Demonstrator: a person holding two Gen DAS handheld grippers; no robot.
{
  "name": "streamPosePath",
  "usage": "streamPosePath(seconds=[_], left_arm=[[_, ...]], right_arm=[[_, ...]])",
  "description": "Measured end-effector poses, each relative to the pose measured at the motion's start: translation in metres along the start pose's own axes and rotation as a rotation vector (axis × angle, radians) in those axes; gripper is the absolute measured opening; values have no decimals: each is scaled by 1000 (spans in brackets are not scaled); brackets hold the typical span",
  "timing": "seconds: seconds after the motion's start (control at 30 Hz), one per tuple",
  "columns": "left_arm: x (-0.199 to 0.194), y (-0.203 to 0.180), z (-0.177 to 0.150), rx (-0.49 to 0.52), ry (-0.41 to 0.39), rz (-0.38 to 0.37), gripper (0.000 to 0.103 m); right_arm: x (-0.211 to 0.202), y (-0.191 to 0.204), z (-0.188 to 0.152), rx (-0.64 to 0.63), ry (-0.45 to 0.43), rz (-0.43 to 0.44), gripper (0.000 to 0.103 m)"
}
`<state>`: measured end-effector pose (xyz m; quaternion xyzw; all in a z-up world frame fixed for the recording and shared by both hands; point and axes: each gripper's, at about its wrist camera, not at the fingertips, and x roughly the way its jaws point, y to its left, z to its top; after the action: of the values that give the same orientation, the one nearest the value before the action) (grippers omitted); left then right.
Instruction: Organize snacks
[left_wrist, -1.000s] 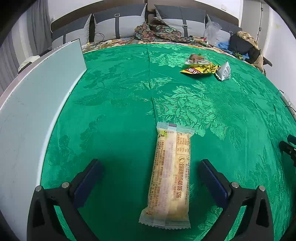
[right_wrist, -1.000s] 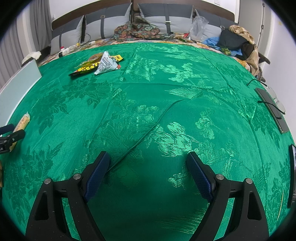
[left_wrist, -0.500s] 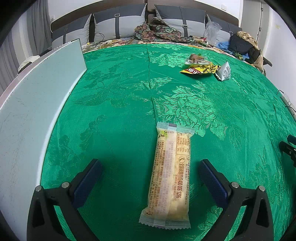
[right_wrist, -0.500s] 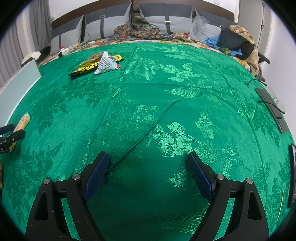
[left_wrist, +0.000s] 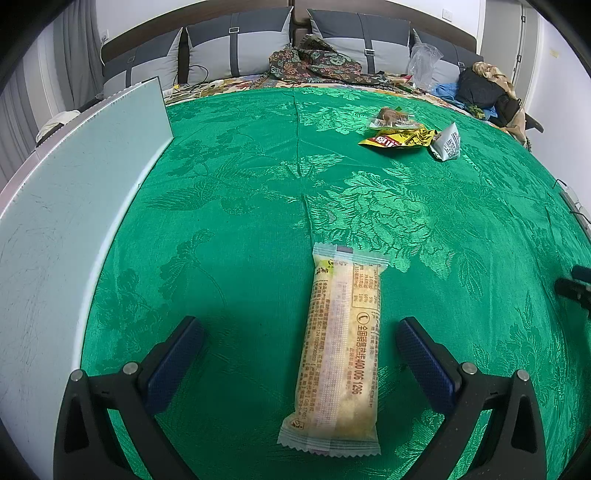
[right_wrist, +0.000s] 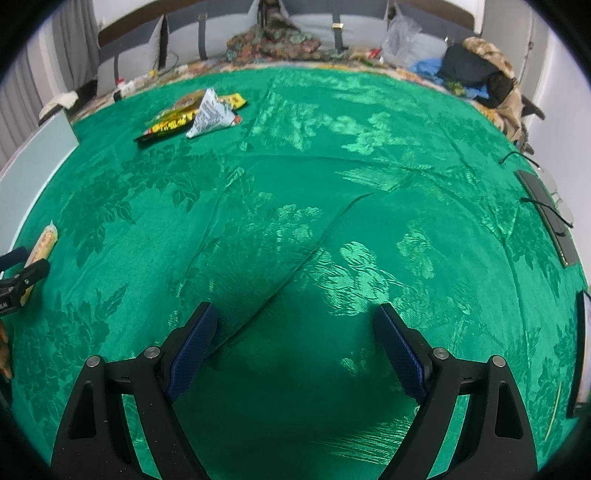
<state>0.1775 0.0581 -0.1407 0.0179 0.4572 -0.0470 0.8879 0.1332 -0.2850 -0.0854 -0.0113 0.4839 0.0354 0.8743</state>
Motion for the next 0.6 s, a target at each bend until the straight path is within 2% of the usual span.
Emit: streamPosePath(seconds=[0.07,0.2,0.37,0.5,0.6], left_arm=[[0,0,0,0,0,0,103],[0,0,0,0,0,0,103],[0,0,0,0,0,0,103],[0,0,0,0,0,0,103],[0,0,0,0,0,0,103]], right_arm=[[2,-1,12,7,21,35,88],[3,-2,47,35,-67,90,88],[21,32,102,-65,-110,140,88],[46,64,145,-133,-128,128,86],[65,73,165,-149,-135,100,86]])
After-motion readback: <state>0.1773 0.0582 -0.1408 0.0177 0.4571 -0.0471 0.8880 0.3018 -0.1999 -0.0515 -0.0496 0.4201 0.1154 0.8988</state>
